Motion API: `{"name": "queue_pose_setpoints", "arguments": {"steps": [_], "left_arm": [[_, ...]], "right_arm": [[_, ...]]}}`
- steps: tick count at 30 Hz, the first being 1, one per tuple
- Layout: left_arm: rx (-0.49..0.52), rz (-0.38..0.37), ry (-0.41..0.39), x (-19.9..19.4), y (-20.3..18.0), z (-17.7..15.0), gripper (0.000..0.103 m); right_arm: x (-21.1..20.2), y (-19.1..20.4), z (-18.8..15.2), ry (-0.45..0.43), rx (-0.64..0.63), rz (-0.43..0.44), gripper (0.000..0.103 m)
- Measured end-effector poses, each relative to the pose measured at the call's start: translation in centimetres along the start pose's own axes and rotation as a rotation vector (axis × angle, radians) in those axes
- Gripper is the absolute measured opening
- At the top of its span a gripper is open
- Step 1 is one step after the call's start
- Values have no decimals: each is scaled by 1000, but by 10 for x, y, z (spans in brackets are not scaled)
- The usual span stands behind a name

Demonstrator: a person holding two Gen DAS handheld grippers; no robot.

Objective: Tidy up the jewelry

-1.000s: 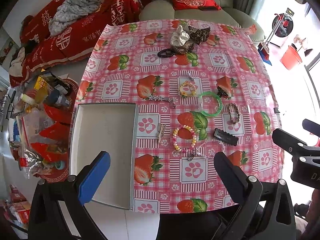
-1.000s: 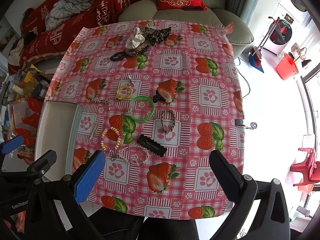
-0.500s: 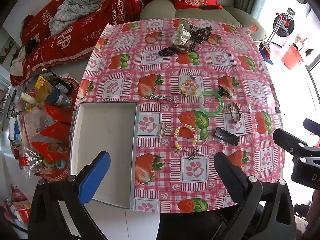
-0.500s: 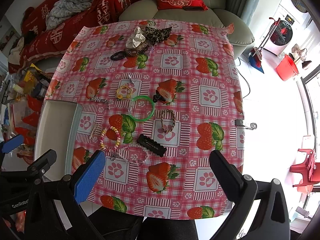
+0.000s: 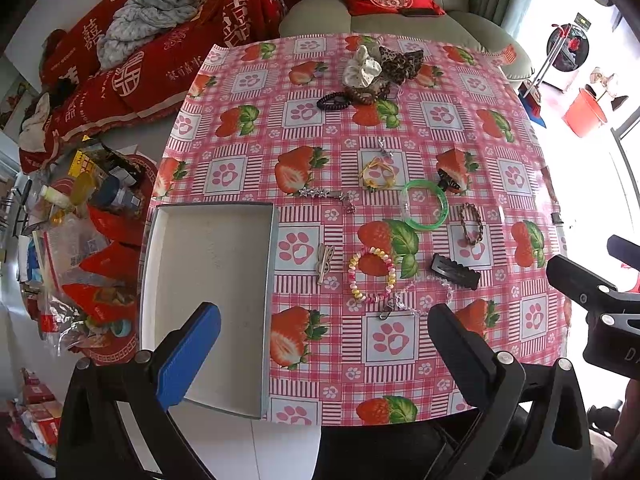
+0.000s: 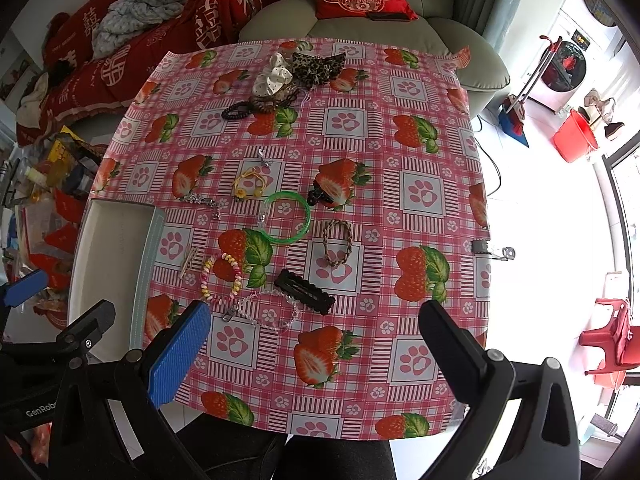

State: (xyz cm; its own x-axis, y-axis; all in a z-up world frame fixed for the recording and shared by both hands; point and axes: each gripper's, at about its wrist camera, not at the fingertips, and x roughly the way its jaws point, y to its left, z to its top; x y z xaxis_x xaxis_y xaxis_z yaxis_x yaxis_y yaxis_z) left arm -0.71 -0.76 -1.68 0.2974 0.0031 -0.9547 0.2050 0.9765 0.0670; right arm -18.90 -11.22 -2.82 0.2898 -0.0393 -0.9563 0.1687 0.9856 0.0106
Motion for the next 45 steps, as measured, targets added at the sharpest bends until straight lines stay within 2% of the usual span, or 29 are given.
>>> {"name": "queue_pose_setpoints", "arguments": {"steps": [37, 45], "left_arm": [[3, 11, 19, 8, 3, -2, 103], [5, 13, 27, 14, 5, -14, 103]], "right_arm": [[14, 2, 2, 16, -2, 1, 103], [17, -5, 2, 32, 12, 3, 103]]}}
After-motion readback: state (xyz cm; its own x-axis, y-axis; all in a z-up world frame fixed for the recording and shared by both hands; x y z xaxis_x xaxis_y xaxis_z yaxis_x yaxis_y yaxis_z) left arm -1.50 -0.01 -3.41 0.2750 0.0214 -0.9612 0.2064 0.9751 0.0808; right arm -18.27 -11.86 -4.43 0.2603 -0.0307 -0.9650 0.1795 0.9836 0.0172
